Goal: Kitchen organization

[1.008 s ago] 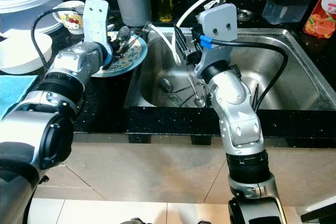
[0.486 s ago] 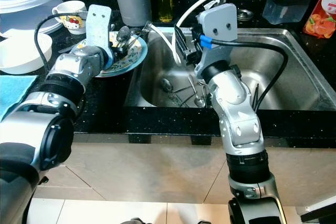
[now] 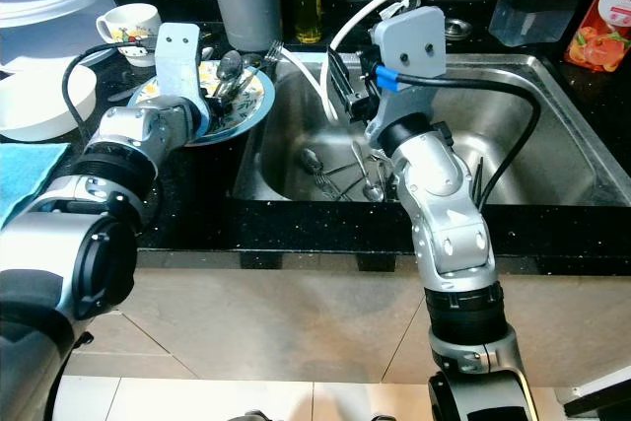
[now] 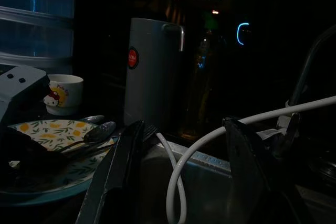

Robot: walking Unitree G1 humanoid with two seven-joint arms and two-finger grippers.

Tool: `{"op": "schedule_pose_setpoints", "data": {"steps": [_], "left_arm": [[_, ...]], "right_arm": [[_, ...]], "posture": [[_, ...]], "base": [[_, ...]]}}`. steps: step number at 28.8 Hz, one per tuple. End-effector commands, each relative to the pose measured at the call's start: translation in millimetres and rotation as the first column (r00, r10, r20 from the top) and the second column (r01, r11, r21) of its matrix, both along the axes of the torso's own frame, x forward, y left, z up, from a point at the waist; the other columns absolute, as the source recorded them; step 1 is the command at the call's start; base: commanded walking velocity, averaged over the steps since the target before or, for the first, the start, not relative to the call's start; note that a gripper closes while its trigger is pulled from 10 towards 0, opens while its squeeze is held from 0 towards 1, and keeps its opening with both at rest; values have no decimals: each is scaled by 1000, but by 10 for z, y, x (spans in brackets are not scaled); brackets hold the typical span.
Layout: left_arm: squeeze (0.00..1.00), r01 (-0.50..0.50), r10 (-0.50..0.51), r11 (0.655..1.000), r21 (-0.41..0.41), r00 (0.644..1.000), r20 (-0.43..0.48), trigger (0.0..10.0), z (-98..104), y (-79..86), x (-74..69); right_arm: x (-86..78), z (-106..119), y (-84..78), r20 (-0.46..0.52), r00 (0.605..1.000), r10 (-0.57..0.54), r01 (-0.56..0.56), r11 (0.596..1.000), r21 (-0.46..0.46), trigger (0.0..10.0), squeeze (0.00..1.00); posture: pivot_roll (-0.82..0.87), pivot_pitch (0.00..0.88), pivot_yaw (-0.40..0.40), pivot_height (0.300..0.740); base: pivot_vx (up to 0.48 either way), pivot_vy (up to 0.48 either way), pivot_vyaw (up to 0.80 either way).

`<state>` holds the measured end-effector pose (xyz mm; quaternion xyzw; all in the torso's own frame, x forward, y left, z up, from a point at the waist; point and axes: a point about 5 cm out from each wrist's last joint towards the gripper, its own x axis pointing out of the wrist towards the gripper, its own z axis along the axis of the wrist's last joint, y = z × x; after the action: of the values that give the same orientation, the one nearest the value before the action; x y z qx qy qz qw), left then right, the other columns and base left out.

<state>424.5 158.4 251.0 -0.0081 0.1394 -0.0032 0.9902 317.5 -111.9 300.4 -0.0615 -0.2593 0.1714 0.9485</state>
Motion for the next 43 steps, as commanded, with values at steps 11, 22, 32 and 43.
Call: {"op": "schedule_pose_setpoints", "data": {"steps": [11, 22, 32, 43], "left_arm": [[0, -13, 13, 999, 35, 1000, 19, 0, -18, 10, 3], [0, -102, 58, 983, 154, 961, 269, 10000, 406, -14, 20], [0, -112, 36, 975, 194, 932, 361, 10000, 536, -62, 4], [0, -89, -43, 949, 302, 914, 404, 10000, 489, -168, -21]], "right_arm": [[-18, -2, -33, -1, 1000, -6, 6, 1000, 7, 10000, 0], [-19, 3, -13, 6, 1000, -1, 1, 1000, 7, 10000, 0], [-27, 1, -26, 9, 1000, -6, 5, 1000, 6, 10000, 0], [-27, -2, -37, 8, 1000, -11, 11, 1000, 8, 10000, 0]], "posture": [[81, 75, 48, 740], [83, 54, 54, 740], [84, 46, 58, 740], [84, 56, 62, 740]], "base": [[0, 0, 0], [0, 0, 0], [0, 0, 0], [0, 0, 0]]}}
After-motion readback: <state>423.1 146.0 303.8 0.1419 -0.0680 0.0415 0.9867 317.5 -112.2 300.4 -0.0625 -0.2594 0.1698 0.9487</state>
